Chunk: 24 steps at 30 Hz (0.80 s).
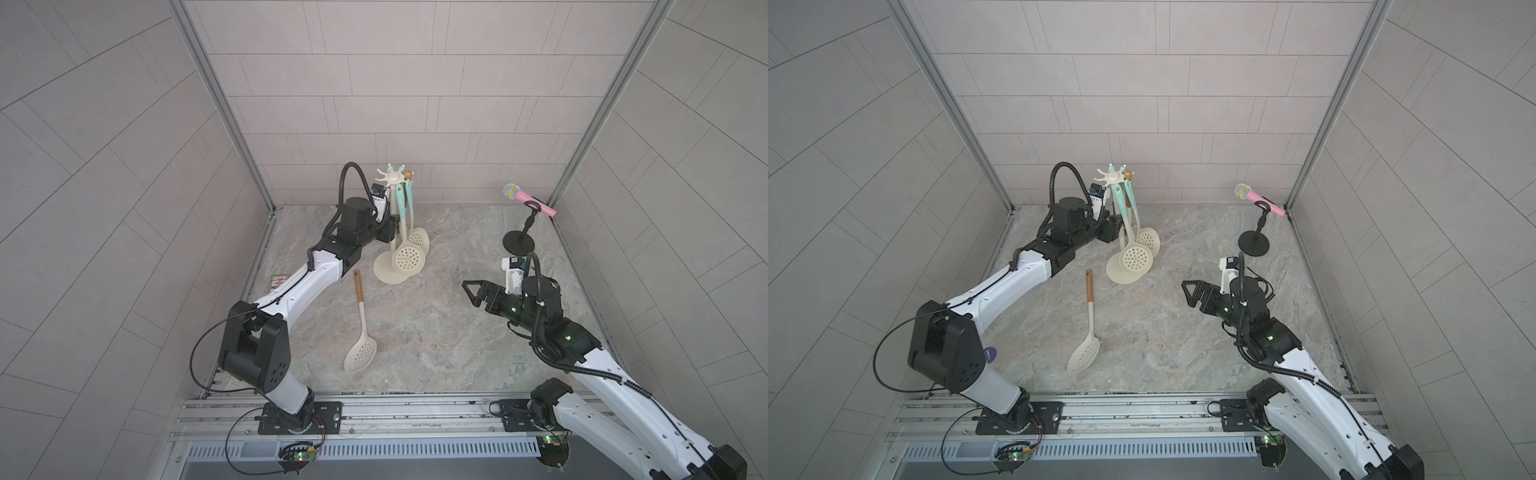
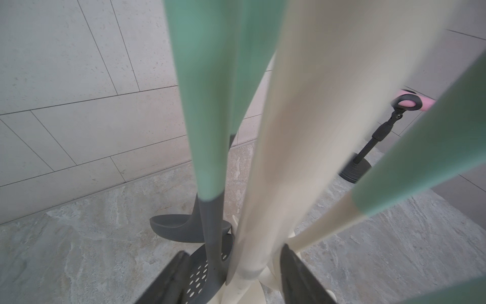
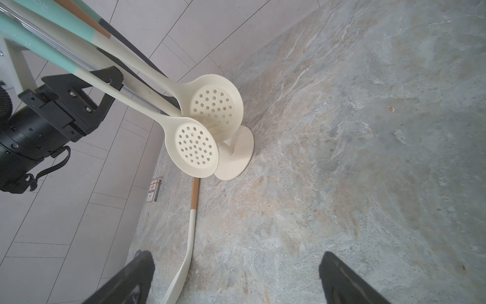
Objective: Hang the skimmer on the kitchen utensil rack
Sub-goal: Adjust the rack at the center of the board.
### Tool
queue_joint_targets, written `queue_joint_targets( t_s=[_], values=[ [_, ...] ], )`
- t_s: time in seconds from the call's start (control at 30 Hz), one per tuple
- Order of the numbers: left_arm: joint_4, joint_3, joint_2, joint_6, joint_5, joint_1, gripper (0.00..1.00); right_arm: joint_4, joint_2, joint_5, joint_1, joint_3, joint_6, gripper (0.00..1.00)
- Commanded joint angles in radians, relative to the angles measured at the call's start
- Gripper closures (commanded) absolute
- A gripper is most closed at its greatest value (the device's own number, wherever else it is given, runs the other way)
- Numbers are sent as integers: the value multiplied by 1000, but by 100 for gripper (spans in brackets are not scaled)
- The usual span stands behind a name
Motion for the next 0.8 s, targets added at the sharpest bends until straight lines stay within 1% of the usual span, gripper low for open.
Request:
queue_joint_targets(
  t_s=[0.0, 0.13, 0.17, 0.2, 0.23, 0.27, 0.43, 0.6, 0.67, 0.77],
  values=[
    [-28, -29, -60, 58, -42, 0, 30, 6, 9, 4, -1, -2, -16, 0],
    [-36, -58, -84, 88, -91, 0, 19, 16, 27, -3, -1, -4, -24, 0],
    [-40, -62, -88, 92, -99, 2, 15, 17, 30, -3, 0, -5, -27, 0],
    [-46, -66, -91, 96, -105, 2, 8, 19, 32, -3, 0, -6, -29, 0],
    [-57, -65, -94, 96, -111, 2, 2, 19, 34, -4, 0, -7, -30, 0],
    [-74, -63, -99, 91, -118, 2, 0, 20, 36, -3, 0, -9, -33, 0],
    [-120, -93, -157, 99, -139, 5, 0, 19, 46, 3, -2, -12, -45, 0],
    [-250, -113, -202, 184, -235, 18, 0, 29, 90, -22, 0, -11, -37, 0],
    [-284, -149, -236, 217, -227, 50, 0, 56, 117, -23, 23, -22, -21, 0],
    [-323, -213, -294, 233, -151, 141, 0, 123, 165, 12, 95, -43, 4, 0]
  ],
)
